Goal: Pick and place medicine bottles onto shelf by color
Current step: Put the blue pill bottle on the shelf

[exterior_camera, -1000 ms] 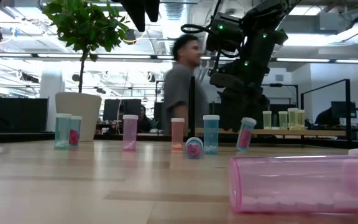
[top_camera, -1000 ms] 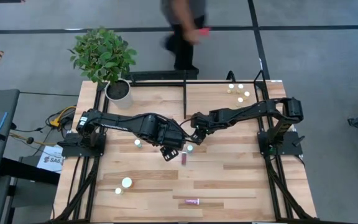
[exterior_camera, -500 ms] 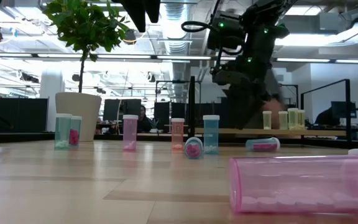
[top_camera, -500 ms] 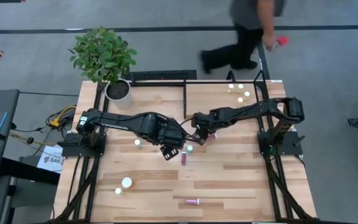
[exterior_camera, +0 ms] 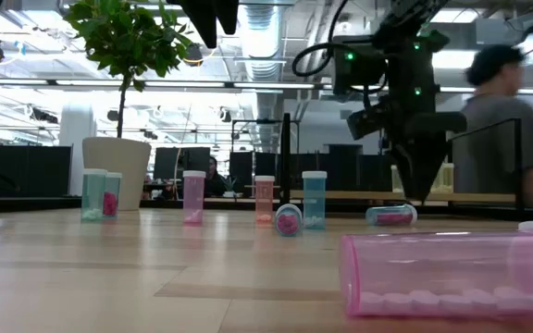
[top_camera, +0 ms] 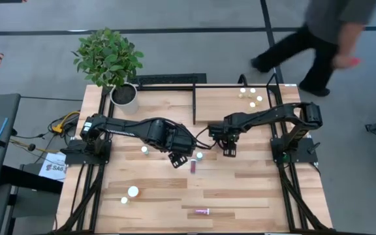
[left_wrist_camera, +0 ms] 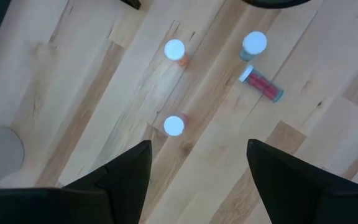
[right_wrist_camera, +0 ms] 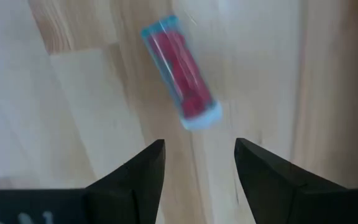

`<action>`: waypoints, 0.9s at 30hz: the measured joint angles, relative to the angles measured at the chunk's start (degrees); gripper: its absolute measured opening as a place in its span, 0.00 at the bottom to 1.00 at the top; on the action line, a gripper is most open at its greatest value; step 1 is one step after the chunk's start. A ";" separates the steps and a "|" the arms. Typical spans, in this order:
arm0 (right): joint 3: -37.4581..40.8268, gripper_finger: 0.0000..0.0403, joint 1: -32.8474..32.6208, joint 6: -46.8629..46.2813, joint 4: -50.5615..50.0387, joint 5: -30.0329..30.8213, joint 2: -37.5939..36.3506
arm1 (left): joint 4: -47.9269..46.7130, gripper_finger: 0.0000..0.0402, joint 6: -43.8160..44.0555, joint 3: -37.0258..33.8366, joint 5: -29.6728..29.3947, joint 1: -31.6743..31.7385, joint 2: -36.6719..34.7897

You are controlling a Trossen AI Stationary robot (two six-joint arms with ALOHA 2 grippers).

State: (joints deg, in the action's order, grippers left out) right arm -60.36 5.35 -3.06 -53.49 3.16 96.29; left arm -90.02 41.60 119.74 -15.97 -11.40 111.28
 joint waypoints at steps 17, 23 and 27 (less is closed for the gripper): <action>9.03 0.54 -0.12 7.54 15.01 -0.22 -0.92 | 0.00 0.63 -1.63 -0.02 -0.95 0.04 0.00; 9.18 0.53 -0.51 7.18 18.55 -0.22 -0.92 | 0.00 0.63 -2.38 -0.02 -1.39 0.20 0.00; 9.18 0.48 -0.46 7.11 19.03 -0.22 -0.92 | 0.00 0.63 -2.40 -0.02 -1.42 0.20 0.00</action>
State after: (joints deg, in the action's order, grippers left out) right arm -51.18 4.89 4.05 -34.46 2.94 95.37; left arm -90.02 39.20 119.72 -17.39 -11.20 111.28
